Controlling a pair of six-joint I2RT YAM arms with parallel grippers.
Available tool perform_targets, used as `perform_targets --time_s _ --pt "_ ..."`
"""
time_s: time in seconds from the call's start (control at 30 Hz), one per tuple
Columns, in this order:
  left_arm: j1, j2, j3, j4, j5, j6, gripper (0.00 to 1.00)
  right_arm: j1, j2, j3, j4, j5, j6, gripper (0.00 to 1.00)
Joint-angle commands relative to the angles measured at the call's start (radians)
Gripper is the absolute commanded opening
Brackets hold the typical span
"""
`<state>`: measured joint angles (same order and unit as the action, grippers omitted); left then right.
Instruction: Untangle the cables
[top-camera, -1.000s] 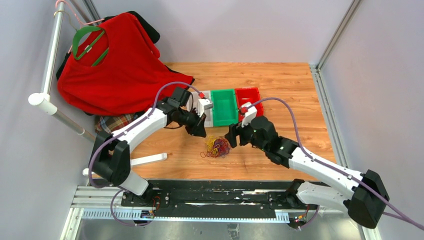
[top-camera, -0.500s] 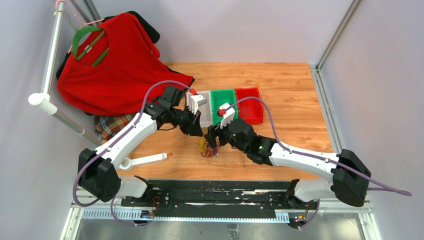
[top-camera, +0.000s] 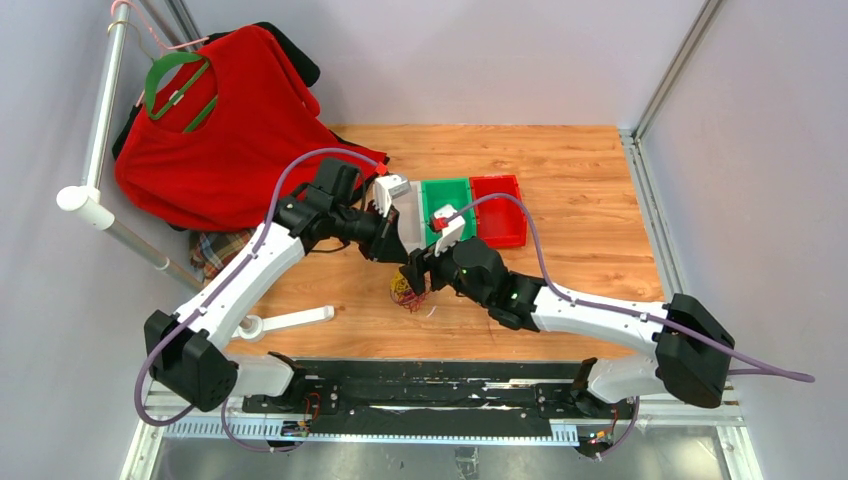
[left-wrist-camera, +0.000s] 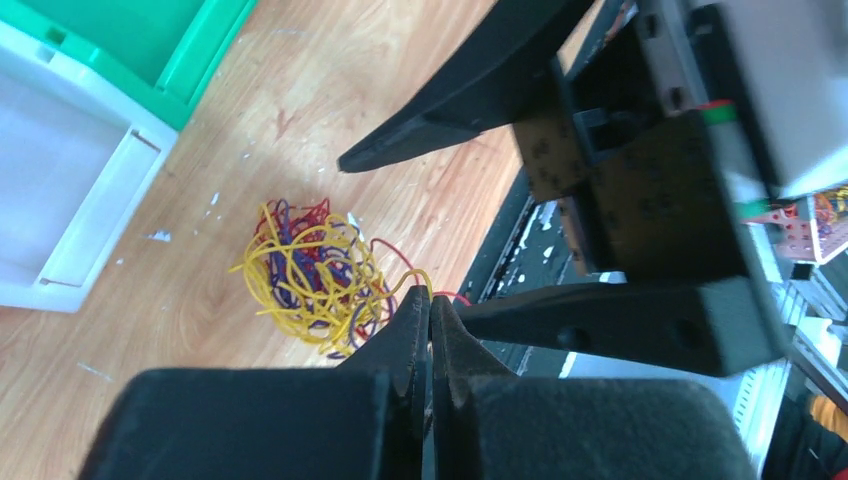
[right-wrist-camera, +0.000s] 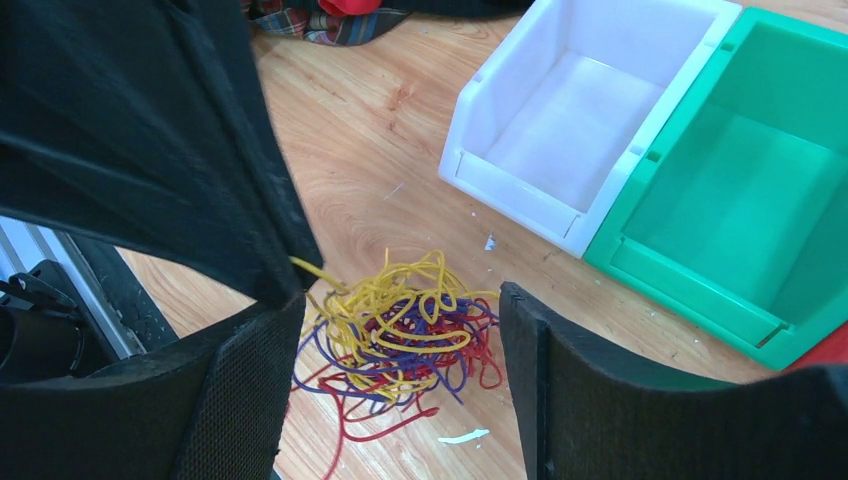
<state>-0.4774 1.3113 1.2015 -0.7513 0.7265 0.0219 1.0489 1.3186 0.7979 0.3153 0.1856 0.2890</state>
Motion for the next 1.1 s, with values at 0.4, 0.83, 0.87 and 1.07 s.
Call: perform_targets --time_s 0.4,0.83,0.87,1.07 --pt "-0.016 -0.049 0.082 -0.112 0.142 0.002 0.01 -0.019 -0.115 -0.145 0.196 0.04 0.081 0.66" --pt "-0.028 -0.054 0.106 -0.123 0.129 0.01 0.01 -0.032 -0.14 -0.163 0.242 -0.052 0.115 0.66" --pt "-0.029 -0.053 0.109 -0.125 0.129 0.01 0.01 -0.032 -0.134 -0.157 0.239 -0.051 0.117 0.66" --pt "-0.03 -0.06 0.118 -0.133 0.126 0.009 0.01 -0.033 -0.099 -0.138 0.255 -0.082 0.13 0.66"
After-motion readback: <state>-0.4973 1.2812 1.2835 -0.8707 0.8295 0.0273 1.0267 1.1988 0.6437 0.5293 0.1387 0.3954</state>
